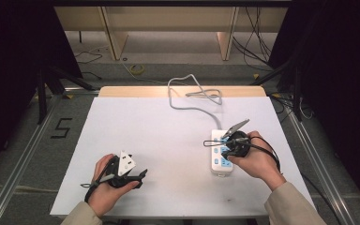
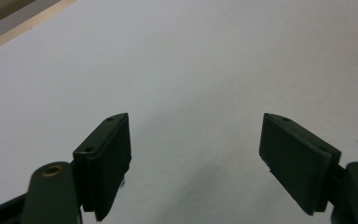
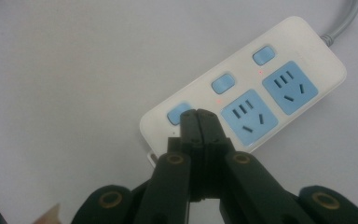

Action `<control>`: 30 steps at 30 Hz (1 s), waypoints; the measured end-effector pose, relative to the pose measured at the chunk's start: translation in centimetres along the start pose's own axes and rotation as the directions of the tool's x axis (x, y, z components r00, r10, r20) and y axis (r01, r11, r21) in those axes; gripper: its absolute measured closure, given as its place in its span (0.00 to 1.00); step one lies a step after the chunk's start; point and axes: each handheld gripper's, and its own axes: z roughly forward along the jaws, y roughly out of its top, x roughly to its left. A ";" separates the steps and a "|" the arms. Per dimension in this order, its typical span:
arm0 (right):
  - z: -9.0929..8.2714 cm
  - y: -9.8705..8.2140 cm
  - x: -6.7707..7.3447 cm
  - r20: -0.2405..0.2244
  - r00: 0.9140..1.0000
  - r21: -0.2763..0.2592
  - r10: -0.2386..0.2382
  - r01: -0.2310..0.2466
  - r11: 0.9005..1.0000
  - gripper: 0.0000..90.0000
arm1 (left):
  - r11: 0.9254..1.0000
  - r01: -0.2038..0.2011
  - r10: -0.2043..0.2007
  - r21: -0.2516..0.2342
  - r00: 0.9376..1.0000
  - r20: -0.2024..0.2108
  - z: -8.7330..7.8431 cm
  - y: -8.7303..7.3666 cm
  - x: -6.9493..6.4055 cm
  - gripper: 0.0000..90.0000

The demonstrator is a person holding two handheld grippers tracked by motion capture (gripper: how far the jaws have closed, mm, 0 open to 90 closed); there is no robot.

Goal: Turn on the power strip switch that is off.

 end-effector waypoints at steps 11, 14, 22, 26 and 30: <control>0.4 0.5 0.2 0.000 1.000 0.012 -0.008 0.008 1.000 1.00 | 1.000 0.000 0.000 0.001 1.000 0.001 0.0 0.0 0.0 0.28; 0.6 0.8 0.4 -0.001 1.000 0.015 -0.017 0.017 1.000 1.00 | 1.000 0.002 -0.002 -0.002 1.000 0.001 0.0 0.0 0.0 0.28; 0.7 1.3 0.6 0.003 1.000 0.022 -0.022 0.022 1.000 1.00 | 1.000 0.003 -0.003 -0.005 1.000 0.000 0.0 0.0 0.0 0.28; 0.7 1.4 0.5 0.004 1.000 0.025 -0.021 0.020 0.999 1.00 | 1.000 0.000 0.000 -0.001 1.000 0.000 0.1 0.0 0.0 0.28; 0.9 1.5 0.5 0.004 1.000 0.031 -0.025 0.024 0.999 1.00 | 1.000 -0.002 0.002 -0.004 1.000 0.000 0.1 0.1 0.0 0.28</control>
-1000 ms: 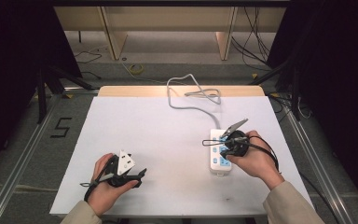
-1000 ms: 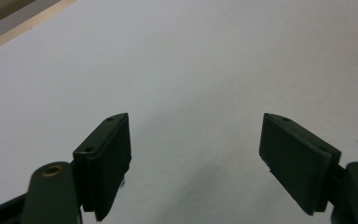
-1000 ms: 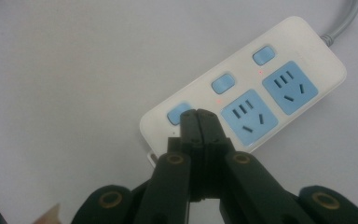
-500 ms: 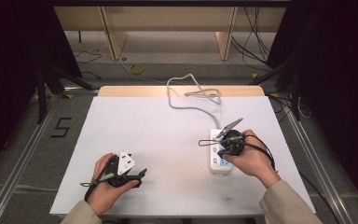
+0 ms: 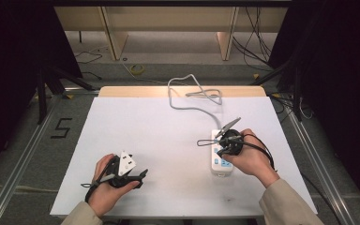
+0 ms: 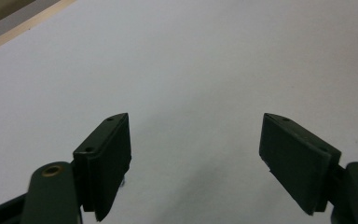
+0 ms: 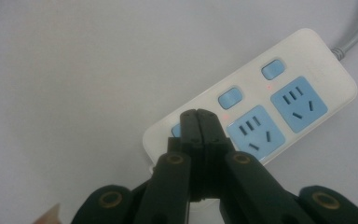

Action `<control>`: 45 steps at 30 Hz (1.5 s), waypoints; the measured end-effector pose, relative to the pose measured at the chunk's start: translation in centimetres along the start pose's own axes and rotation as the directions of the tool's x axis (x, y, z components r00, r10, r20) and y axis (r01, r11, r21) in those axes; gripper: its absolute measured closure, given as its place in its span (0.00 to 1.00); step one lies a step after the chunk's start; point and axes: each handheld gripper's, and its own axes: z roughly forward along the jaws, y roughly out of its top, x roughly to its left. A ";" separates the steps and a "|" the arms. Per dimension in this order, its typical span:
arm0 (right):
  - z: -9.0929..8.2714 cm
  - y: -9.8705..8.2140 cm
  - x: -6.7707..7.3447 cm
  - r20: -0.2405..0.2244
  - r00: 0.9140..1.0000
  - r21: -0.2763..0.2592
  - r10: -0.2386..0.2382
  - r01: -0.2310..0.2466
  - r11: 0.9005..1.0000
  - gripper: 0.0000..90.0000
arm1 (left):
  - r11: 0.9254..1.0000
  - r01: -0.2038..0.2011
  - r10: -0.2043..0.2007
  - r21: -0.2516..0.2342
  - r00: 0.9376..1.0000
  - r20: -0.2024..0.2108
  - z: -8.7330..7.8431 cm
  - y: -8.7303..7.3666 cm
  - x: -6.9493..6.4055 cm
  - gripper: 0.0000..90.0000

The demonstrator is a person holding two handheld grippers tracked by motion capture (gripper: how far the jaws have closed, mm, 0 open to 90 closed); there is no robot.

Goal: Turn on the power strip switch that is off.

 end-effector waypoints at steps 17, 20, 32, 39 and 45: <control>0.4 0.6 -0.1 -0.004 1.000 0.016 -0.001 0.001 1.000 1.00 | 1.000 0.005 -0.005 -0.002 1.000 -0.002 0.0 0.0 0.1 0.28; 0.4 0.7 -0.2 -0.001 1.000 0.012 -0.001 0.001 1.000 1.00 | 1.000 0.003 -0.003 0.001 1.000 0.000 0.0 0.0 0.1 0.28; 1.3 1.2 0.2 -0.008 1.000 0.046 -0.012 0.013 0.999 1.00 | 1.000 0.004 -0.004 -0.002 1.000 -0.002 0.0 0.0 0.1 0.28; 1.8 1.1 0.2 -0.015 1.000 0.060 -0.011 0.012 0.998 1.00 | 1.000 0.003 -0.003 -0.002 1.000 -0.002 0.0 0.0 0.2 0.28; 2.2 1.1 0.3 -0.018 1.000 0.068 -0.010 0.011 0.998 1.00 | 1.000 0.003 -0.003 -0.002 1.000 -0.001 0.0 0.0 0.2 0.28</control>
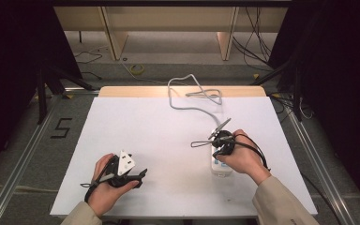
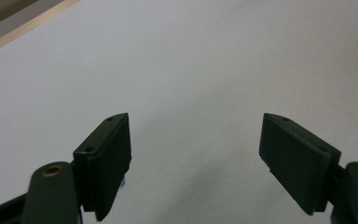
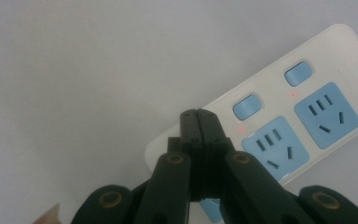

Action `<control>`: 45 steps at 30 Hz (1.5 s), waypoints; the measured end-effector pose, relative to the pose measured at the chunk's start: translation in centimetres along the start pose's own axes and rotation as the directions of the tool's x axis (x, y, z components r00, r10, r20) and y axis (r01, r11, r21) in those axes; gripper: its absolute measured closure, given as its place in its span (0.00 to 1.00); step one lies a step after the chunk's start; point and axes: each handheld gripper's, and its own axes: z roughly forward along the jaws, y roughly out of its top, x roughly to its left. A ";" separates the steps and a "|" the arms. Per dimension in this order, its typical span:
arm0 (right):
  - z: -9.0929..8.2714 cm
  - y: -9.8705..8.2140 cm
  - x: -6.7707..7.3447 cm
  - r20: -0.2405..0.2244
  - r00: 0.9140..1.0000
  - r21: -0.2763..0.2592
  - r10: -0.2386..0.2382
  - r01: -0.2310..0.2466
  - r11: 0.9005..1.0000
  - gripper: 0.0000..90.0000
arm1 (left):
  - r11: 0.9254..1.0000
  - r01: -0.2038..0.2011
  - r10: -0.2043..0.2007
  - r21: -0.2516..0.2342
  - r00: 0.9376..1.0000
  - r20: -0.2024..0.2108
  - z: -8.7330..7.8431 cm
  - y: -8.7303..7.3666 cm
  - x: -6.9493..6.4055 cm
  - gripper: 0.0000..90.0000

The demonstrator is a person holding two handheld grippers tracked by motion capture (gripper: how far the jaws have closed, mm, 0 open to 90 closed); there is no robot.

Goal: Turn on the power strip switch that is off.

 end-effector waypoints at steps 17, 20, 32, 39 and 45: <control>1.1 0.0 0.1 -0.003 1.000 0.031 -0.002 0.002 1.000 1.00 | 1.000 0.000 0.000 0.000 1.000 0.000 0.0 0.0 0.0 0.28; 1.2 0.1 0.1 -0.003 1.000 0.035 -0.003 0.003 0.999 1.00 | 1.000 0.000 0.000 0.000 1.000 0.000 0.0 0.0 0.0 0.28; 1.4 0.1 0.0 0.002 1.000 0.040 -0.010 0.010 0.999 1.00 | 1.000 0.001 -0.001 0.000 1.000 0.001 0.0 0.0 0.0 0.28; 1.5 0.1 0.1 0.007 1.000 0.042 -0.012 0.011 0.999 1.00 | 1.000 0.001 -0.001 0.000 1.000 0.001 0.0 0.0 0.0 0.28; 1.6 -0.1 0.1 0.004 1.000 0.036 -0.007 0.006 0.999 1.00 | 1.000 0.001 -0.001 0.000 1.000 0.001 0.0 0.0 0.0 0.28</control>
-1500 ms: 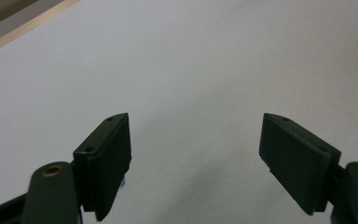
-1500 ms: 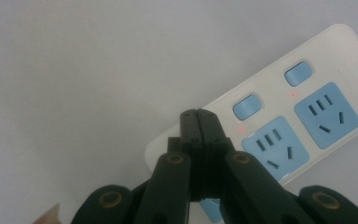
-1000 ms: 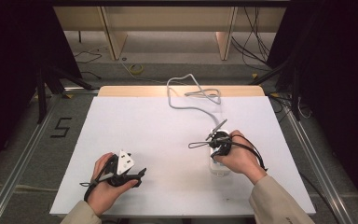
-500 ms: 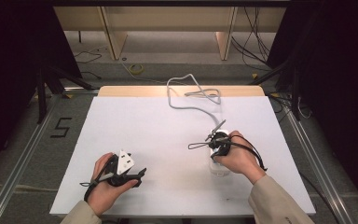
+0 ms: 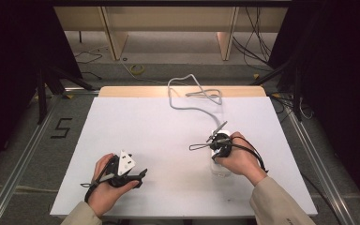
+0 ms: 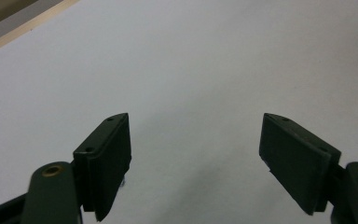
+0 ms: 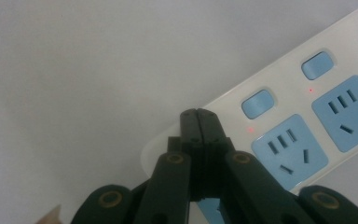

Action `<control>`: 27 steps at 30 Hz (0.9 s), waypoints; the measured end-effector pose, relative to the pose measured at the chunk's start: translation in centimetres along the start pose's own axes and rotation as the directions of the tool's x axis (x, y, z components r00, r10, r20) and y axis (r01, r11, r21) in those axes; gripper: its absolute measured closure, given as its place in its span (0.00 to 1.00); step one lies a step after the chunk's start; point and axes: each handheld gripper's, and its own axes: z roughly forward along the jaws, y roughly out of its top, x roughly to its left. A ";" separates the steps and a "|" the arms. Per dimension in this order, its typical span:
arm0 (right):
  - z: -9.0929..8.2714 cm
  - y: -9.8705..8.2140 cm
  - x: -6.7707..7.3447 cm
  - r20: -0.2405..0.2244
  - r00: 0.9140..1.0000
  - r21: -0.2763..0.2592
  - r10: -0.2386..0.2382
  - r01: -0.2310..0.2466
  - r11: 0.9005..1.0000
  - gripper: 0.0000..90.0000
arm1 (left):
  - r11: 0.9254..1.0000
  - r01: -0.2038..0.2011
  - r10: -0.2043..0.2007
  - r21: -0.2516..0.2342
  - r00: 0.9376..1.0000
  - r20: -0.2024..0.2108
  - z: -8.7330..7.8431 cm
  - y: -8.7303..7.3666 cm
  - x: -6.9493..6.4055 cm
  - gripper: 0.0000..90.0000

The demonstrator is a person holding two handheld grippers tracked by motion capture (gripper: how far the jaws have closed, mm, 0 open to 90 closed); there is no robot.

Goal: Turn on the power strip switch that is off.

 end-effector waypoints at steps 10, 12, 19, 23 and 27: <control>0.1 0.0 0.1 0.011 1.000 0.003 -0.007 0.007 1.000 1.00 | 1.000 -0.001 0.001 0.000 1.000 0.000 0.0 0.0 0.0 0.28; 0.1 0.0 0.1 0.008 1.000 0.004 0.000 0.000 1.000 1.00 | 1.000 -0.002 0.002 0.000 1.000 0.000 0.0 0.0 0.0 0.28; 0.2 0.0 0.2 0.010 1.000 0.004 0.004 -0.004 1.000 1.00 | 1.000 0.000 0.000 -0.001 1.000 0.002 0.1 0.0 -0.1 0.28; 0.2 0.1 0.1 0.006 1.000 0.009 0.008 -0.008 1.000 1.00 | 1.000 -0.004 0.004 0.002 1.000 0.003 0.0 0.0 -0.1 0.28; 0.2 0.0 0.1 0.008 1.000 0.011 0.019 -0.019 1.000 1.00 | 1.000 -0.004 0.004 0.003 1.000 0.003 0.0 0.0 -0.1 0.28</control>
